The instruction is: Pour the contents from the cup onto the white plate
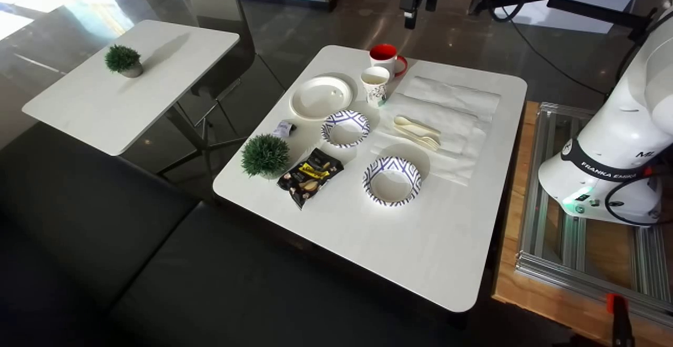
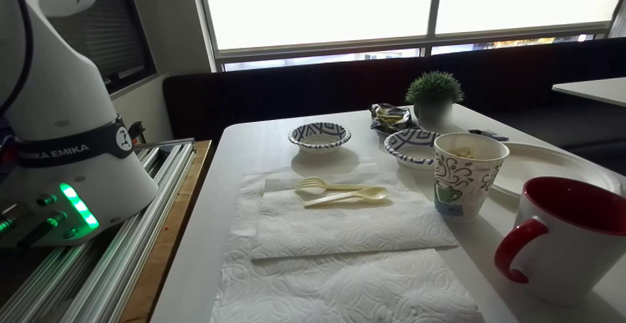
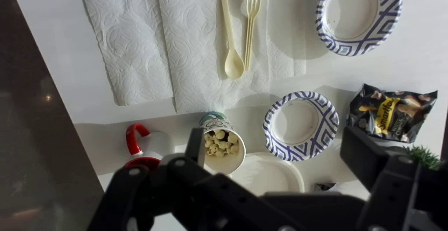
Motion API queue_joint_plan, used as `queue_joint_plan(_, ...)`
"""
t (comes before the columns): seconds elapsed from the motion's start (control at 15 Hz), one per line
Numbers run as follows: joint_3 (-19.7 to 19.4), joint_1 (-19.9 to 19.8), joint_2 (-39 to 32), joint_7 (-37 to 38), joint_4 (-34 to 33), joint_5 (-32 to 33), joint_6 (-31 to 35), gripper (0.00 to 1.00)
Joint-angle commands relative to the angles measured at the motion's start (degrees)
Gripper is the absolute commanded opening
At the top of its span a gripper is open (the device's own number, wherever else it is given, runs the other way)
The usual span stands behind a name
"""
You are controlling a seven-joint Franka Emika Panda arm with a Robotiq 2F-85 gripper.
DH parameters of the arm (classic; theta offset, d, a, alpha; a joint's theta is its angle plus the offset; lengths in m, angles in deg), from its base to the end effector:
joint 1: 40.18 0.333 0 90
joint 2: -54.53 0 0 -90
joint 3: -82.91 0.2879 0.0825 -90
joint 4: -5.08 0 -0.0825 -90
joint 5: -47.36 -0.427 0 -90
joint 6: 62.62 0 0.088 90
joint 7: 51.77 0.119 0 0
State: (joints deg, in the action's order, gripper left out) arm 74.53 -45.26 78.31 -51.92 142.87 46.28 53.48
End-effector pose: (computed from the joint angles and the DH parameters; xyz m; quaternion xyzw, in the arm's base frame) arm 0.4631 -0.1084 0.4137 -0.9926 0.1142 -0.0203 0.0359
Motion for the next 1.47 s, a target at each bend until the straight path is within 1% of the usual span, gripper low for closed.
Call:
queue_joint_plan(0.0, 2.4, 0.0, -8.7, 4.8, -4.3, -1.1, 5.1, 1.00)
queue_joint_plan(0.27, 3.9, 0.6, -18.5, 8.6, -7.7, -1.8, 11.5, 1.00)
queue_joint_plan(0.53, 4.8, 1.3, -27.3, 10.7, -10.5, -2.2, 18.6, 1.00)
queue_joint_plan(0.8, 4.7, 2.0, -34.6, 13.8, -14.1, -0.6, 21.7, 1.00)
queue_joint_plan(1.07, 3.8, 2.1, -39.2, 15.1, -16.7, -0.2, 22.6, 1.00)
queue_joint_plan(1.13, 3.6, 2.1, -40.2, 15.2, -17.1, -0.2, 23.1, 0.94)
queue_joint_plan(1.2, 3.3, 2.1, -41.0, 15.5, -17.6, -0.2, 23.1, 0.91)
queue_joint_plan(1.27, 3.0, 2.2, -41.6, 15.9, -17.9, 0.0, 23.2, 0.84)
queue_joint_plan(1.33, 2.7, 2.2, -42.1, 16.1, -18.3, 0.1, 23.0, 0.81)
queue_joint_plan(1.4, 2.5, 2.3, -42.6, 16.4, -18.6, 0.2, 22.9, 0.67)
